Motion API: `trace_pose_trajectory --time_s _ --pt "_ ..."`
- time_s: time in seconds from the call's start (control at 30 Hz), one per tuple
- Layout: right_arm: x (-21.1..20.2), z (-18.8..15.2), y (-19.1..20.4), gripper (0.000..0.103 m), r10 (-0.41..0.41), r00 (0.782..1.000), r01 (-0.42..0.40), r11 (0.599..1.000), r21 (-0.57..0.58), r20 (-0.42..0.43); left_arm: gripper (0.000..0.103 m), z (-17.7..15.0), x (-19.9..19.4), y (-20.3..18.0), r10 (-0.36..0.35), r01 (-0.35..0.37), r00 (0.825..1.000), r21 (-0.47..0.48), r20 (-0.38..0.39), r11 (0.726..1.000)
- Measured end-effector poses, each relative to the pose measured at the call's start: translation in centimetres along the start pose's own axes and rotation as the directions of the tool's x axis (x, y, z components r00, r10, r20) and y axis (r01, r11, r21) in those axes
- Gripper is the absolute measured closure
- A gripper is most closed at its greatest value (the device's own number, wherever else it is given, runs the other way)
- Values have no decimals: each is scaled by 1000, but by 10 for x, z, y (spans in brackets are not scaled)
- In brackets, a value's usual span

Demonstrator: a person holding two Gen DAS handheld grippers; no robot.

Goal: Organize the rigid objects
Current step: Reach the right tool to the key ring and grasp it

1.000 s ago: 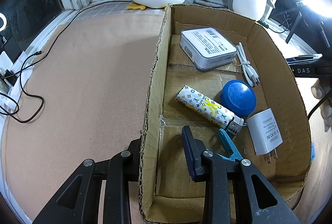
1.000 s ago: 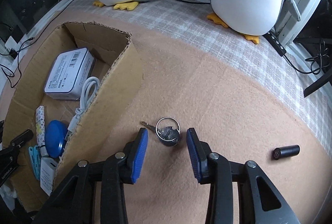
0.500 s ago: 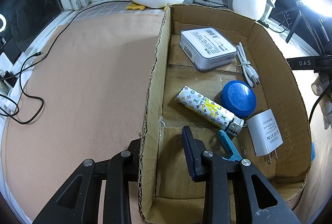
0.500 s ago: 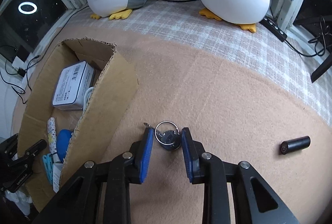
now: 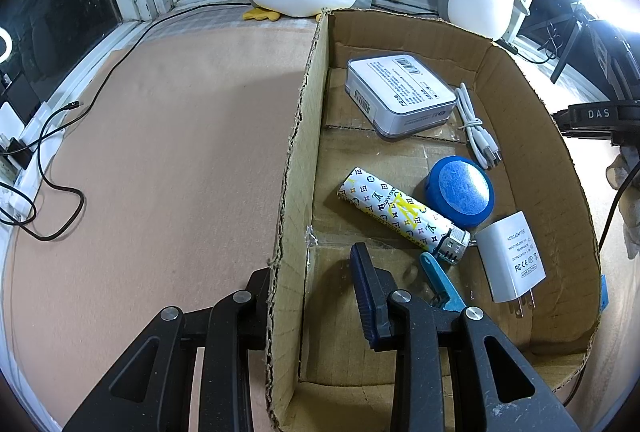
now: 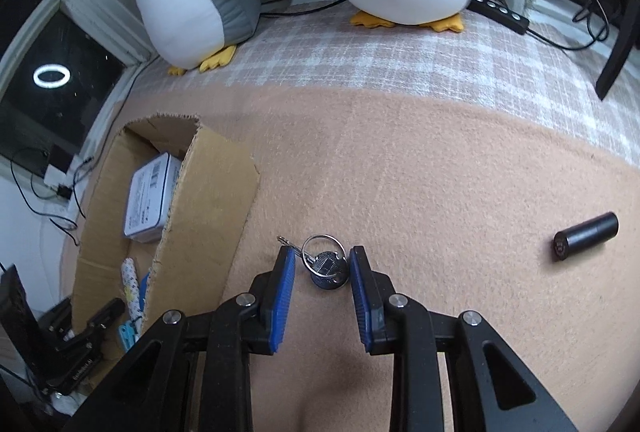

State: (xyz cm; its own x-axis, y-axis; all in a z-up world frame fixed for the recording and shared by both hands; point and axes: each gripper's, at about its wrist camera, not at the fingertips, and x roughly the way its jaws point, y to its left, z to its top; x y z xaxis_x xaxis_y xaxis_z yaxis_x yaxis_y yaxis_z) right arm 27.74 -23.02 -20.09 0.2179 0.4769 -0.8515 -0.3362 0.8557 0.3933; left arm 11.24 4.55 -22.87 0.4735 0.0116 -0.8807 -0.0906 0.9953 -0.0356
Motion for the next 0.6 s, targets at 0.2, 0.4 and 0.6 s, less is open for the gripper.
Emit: trace_pose_trajectory --time_s 0.2,0.4,0.6 --pt "-4 0 -27 78 124 992 -128 976 175 37 70 0 0 0 0 0 1000 0 0 1000" --pt "-13 -2 -39 78 176 981 -191 950 248 81 70 0 0 0 0 0 1000 0 1 1000" --pt "-30 -2 -31 78 204 973 -224 946 233 108 70 0 0 0 0 0 1000 0 0 1000"
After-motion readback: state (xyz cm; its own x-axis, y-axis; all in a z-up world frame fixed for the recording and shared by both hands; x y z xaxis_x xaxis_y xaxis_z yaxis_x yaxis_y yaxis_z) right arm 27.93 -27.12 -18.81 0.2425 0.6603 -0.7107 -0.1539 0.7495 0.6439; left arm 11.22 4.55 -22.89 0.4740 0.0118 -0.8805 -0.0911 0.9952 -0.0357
